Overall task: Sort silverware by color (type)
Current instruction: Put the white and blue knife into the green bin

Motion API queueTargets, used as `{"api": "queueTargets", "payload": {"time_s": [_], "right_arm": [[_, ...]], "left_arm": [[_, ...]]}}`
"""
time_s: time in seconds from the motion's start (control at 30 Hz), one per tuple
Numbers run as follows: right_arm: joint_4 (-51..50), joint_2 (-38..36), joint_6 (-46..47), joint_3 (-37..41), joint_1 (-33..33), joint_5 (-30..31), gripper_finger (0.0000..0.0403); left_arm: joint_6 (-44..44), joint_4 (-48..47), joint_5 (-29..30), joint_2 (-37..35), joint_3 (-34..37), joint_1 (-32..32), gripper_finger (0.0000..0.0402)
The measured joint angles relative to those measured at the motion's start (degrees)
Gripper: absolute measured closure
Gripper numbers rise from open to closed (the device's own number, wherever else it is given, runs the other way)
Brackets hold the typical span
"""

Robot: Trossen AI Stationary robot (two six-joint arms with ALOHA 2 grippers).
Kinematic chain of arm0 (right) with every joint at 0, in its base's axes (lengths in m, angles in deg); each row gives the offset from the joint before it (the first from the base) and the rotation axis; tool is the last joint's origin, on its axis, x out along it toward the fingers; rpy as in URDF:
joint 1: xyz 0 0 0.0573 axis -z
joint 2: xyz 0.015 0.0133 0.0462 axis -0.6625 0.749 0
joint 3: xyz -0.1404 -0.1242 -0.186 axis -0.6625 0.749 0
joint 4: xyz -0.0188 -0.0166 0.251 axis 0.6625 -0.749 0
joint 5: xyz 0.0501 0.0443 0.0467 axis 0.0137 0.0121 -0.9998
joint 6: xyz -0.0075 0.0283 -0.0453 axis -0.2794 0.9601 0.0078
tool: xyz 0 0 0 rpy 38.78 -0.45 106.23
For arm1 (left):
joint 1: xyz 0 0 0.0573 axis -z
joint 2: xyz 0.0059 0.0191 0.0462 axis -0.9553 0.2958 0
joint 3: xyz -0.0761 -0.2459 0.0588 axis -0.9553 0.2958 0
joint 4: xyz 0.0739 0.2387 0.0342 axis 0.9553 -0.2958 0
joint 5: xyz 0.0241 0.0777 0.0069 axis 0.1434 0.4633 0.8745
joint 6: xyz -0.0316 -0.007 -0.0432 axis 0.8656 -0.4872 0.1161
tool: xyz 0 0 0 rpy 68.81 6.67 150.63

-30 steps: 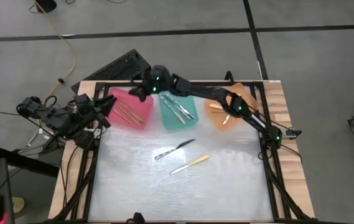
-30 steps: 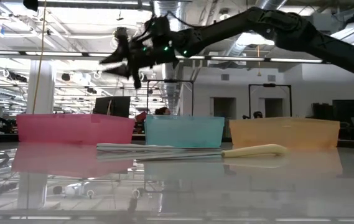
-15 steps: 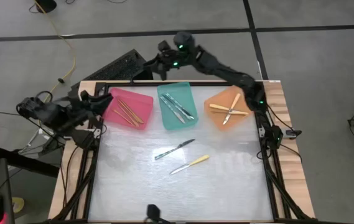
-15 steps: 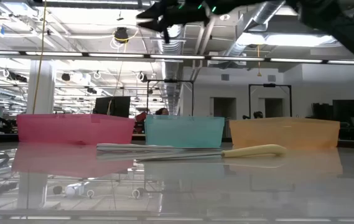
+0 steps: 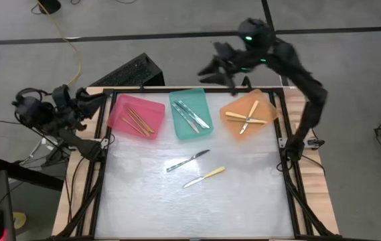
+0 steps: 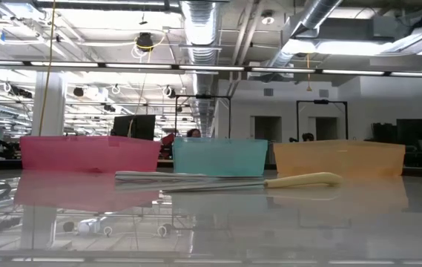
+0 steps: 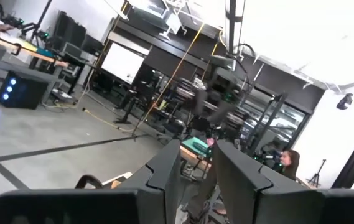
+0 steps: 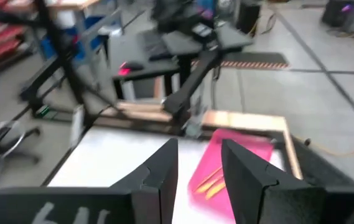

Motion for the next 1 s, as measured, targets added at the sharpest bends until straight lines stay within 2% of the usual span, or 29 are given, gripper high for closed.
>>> {"api": "queueTargets", "payload": {"time_s": [0.3,0.43,0.6,0.83,1.0], "right_arm": [[-18.30,-8.39,-1.64,-0.02,-7.84,0.10,0.0266],[-22.89,-9.90,0.76,0.00,-12.25,3.12,0.0266],[-25.85,-11.95,3.87,0.00,-16.07,5.53,0.0266],[-33.92,-16.04,11.11,0.07,-20.68,15.76,0.0266],[-32.12,-22.37,13.49,2.97,-24.74,23.14,0.0266]], "left_arm": [[0.49,-1.58,0.01,0.10,-1.78,0.01,0.0318],[1.47,-1.76,-0.02,-0.21,-2.92,-0.01,0.0318],[0.91,-1.71,-3.05,-0.36,-5.88,0.01,0.0318],[0.41,-7.97,-4.47,-0.36,-8.67,-0.01,0.0318],[2.93,-11.31,-4.45,-0.32,-8.67,-0.01,0.0318]]}}
